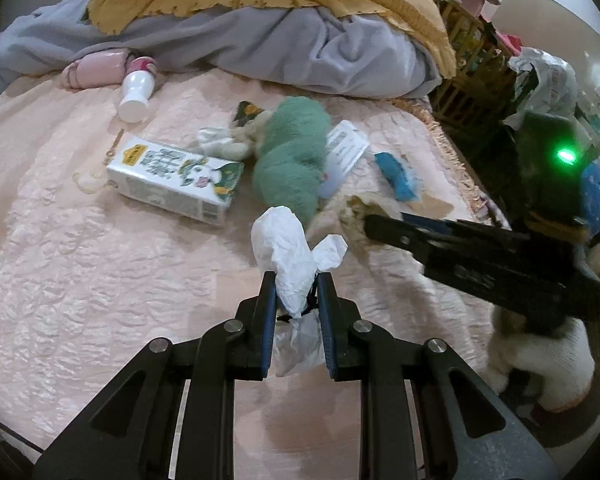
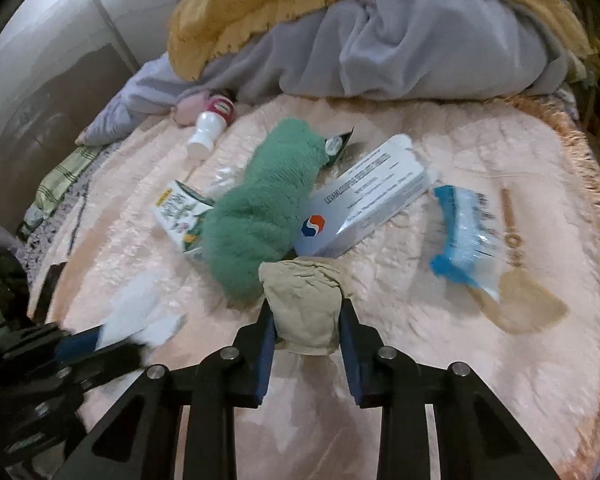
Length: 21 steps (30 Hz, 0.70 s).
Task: Collect trash
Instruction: 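Carry the tissue and beige cloth over the white bucket and open both tools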
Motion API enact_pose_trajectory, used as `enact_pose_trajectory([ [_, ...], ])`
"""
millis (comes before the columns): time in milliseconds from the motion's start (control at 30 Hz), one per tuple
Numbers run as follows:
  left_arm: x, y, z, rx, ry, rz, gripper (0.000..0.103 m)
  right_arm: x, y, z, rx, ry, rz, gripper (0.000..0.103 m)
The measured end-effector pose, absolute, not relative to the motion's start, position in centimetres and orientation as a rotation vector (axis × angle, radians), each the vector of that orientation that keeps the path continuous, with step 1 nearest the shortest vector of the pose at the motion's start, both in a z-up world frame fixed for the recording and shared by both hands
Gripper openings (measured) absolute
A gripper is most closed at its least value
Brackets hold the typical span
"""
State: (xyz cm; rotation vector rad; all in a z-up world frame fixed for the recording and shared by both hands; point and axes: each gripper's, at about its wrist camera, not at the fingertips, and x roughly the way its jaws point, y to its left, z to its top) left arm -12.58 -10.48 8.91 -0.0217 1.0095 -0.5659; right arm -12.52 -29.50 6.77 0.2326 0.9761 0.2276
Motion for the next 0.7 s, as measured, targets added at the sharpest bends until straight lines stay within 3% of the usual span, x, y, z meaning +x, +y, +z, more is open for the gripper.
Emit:
enact_pose_trajectory([
  [300, -14.2, -14.2, 10.2, -0.002, 0.978, -0.618, 0.017, -19.4, -32.9, 10.7, 0.259, 0.891, 0.176, 0.029],
  [700, -16.4, -19.2, 11.3, 0.063, 0.951, -0.675, 0.017, -23.9, -37.0, 11.9, 0.331, 0.844, 0.102, 0.029],
])
